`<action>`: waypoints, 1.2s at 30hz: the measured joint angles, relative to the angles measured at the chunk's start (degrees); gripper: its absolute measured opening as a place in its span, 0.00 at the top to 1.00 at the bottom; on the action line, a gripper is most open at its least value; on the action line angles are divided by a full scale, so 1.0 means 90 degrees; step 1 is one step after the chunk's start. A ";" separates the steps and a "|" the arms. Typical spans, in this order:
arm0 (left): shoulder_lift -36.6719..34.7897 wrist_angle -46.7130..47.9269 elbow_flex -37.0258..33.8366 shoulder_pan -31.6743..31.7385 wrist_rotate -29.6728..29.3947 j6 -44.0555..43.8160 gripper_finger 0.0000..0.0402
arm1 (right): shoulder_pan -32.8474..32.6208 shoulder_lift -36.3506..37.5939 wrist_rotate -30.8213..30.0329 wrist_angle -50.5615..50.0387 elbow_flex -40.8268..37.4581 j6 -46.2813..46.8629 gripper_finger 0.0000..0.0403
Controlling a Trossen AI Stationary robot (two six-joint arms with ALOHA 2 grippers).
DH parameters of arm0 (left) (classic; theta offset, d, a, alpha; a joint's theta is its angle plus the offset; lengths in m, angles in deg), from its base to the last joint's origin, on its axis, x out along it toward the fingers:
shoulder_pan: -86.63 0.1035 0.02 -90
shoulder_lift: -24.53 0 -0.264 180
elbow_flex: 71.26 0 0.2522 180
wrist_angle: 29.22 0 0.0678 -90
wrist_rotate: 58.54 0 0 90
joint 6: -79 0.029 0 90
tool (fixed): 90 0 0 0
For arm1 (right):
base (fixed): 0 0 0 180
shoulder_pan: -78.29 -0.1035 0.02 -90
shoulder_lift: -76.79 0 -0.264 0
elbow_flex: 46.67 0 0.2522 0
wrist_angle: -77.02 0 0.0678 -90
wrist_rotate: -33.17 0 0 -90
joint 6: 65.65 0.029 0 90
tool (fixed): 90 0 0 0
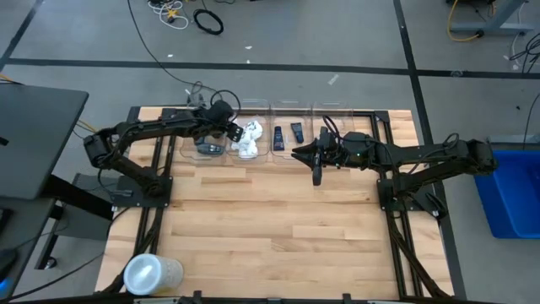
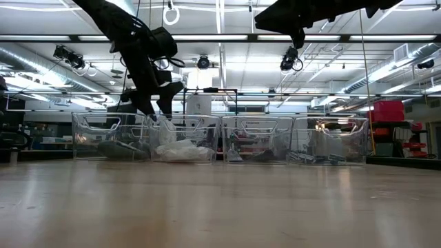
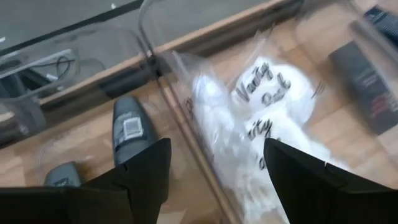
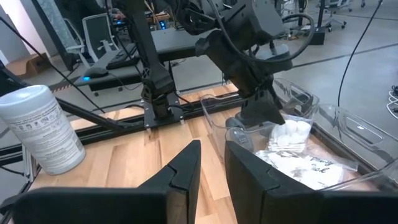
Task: Pick & Place Travel size toiletries
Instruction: Return to home position
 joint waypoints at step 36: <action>-0.0010 0.0068 -0.0001 0.0000 0.0388 0.0117 0.81 | -0.0002 0.0000 0.0019 -0.0001 0.0000 0.0021 0.80</action>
